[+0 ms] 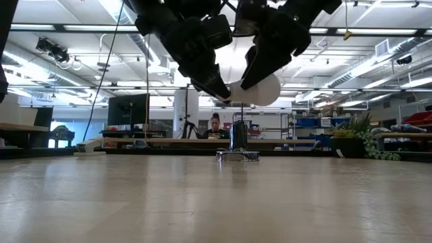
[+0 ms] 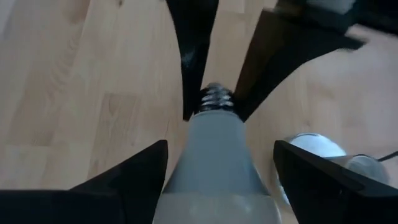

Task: Screw lightbulb
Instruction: Insert the lightbulb into the lamp

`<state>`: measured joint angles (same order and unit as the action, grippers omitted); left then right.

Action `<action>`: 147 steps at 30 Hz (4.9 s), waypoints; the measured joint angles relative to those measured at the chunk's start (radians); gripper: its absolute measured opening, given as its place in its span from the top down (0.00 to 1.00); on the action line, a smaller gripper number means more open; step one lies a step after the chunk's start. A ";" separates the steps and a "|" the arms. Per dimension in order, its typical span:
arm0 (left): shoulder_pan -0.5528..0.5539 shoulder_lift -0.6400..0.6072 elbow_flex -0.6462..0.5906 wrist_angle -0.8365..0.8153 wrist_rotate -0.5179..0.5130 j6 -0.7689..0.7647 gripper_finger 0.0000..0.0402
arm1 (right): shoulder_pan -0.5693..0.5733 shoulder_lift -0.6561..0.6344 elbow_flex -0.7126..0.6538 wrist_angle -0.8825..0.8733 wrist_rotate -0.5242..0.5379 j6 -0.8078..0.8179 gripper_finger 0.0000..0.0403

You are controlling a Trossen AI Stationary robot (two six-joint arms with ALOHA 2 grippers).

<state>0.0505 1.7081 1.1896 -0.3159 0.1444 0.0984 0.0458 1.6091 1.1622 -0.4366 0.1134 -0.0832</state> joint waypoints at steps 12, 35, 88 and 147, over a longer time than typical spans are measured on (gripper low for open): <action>0.014 0.001 -0.120 0.245 -0.017 -0.004 0.76 | 0.007 -0.282 0.003 -0.140 0.208 0.000 0.25; 0.127 0.000 -0.182 0.637 0.127 -0.020 0.76 | -0.068 -0.634 -0.539 0.582 0.083 0.089 0.27; 0.255 -0.002 -0.157 1.270 0.460 -0.236 0.76 | -0.100 -0.365 -0.409 1.237 0.064 0.088 0.17; 0.407 -0.002 -0.483 1.120 0.287 -0.179 0.99 | -0.229 -0.140 -0.630 1.388 0.104 0.115 0.32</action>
<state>0.4576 1.7065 0.7062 0.8039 0.4311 -0.0811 -0.1836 1.4694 0.5323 0.9515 0.2173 0.0314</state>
